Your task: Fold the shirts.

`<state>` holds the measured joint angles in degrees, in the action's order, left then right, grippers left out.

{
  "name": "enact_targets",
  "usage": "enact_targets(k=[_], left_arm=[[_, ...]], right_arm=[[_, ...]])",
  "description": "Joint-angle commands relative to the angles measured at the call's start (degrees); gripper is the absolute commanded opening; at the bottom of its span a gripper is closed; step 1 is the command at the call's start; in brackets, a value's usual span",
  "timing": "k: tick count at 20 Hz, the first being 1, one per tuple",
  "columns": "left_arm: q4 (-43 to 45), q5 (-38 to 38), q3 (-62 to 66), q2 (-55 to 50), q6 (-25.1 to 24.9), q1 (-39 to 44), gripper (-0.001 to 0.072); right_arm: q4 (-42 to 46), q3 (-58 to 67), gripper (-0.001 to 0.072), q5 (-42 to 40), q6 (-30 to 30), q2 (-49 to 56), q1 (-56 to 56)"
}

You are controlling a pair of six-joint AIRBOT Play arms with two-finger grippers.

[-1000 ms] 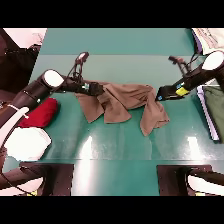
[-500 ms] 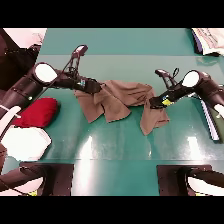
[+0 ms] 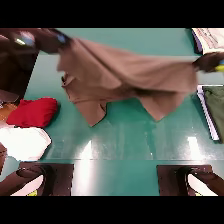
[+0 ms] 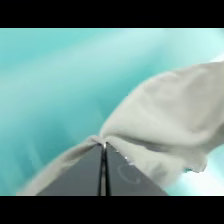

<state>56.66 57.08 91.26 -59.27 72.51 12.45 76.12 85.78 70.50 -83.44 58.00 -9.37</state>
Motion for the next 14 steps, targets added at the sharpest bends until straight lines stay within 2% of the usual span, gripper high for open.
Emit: enact_targets(k=[1,6,10,12,14], left_arm=[[0.2,3.1,13.7,3.6,-0.9,-0.8,0.0027],[-2.9,6.3,30.2,6.1,-0.4,-0.8,0.0028],[-11.0,4.7,31.0,10.7,-0.4,-0.8,0.0028],[-15.8,4.8,31.4,11.5,0.0,-0.8,0.0027],[-15.9,6.1,30.3,11.3,1.1,-0.8,0.0028]], right_arm=[[0.5,10.5,0.0013,0.1,-0.1,-5.5,4.3],[0.5,21.3,0.0013,2.1,0.0,-9.1,6.6],[0.6,27.2,0.0013,6.6,0.4,-9.7,6.6],[0.5,30.1,0.0013,11.3,0.3,-8.4,6.6],[0.2,32.4,0.0013,17.7,0.2,-5.4,6.6]])
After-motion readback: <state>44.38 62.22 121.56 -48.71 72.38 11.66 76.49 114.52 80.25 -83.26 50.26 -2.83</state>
